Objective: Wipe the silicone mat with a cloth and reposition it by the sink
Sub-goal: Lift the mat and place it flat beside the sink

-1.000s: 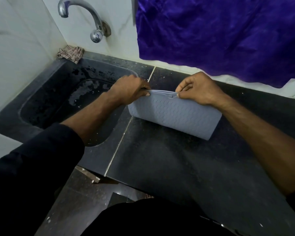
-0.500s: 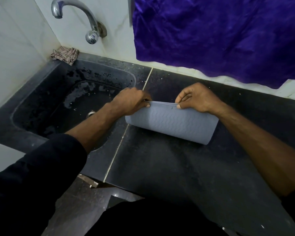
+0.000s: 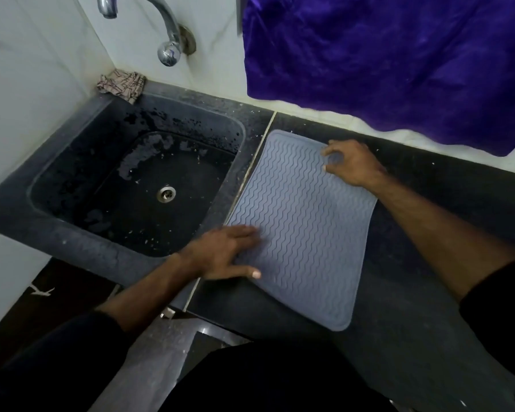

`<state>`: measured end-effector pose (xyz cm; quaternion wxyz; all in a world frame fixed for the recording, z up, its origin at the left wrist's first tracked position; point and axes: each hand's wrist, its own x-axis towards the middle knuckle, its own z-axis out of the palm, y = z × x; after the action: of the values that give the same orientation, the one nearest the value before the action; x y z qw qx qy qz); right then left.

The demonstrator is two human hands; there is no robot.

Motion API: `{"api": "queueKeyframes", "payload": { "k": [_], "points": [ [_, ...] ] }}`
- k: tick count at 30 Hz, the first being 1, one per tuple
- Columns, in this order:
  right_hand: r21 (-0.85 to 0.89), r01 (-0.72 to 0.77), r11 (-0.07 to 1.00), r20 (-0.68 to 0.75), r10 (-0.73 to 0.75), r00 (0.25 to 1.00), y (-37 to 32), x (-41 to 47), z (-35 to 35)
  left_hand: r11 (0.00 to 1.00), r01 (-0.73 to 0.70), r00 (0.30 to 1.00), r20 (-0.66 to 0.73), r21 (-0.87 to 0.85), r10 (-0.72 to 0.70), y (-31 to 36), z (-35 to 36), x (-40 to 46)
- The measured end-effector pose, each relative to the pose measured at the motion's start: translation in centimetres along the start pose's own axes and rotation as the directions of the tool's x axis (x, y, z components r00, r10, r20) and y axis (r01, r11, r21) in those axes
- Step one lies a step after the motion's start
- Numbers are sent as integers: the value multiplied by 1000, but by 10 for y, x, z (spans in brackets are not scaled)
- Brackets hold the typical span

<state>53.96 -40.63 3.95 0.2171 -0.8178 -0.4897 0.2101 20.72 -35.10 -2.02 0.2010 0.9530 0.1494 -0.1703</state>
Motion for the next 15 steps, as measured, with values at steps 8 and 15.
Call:
{"api": "queueKeyframes", "payload": {
  "k": [8, 15],
  "points": [
    [-152, -220, 964, -25, 219, 975, 32, -34, 67, 997, 73, 981, -182, 17, -69, 13, 44, 7],
    [-300, -204, 932, 56, 231, 971, 53, -62, 118, 979, 200, 952, -231, -29, -201, 44, 67, 40]
  ]
}}
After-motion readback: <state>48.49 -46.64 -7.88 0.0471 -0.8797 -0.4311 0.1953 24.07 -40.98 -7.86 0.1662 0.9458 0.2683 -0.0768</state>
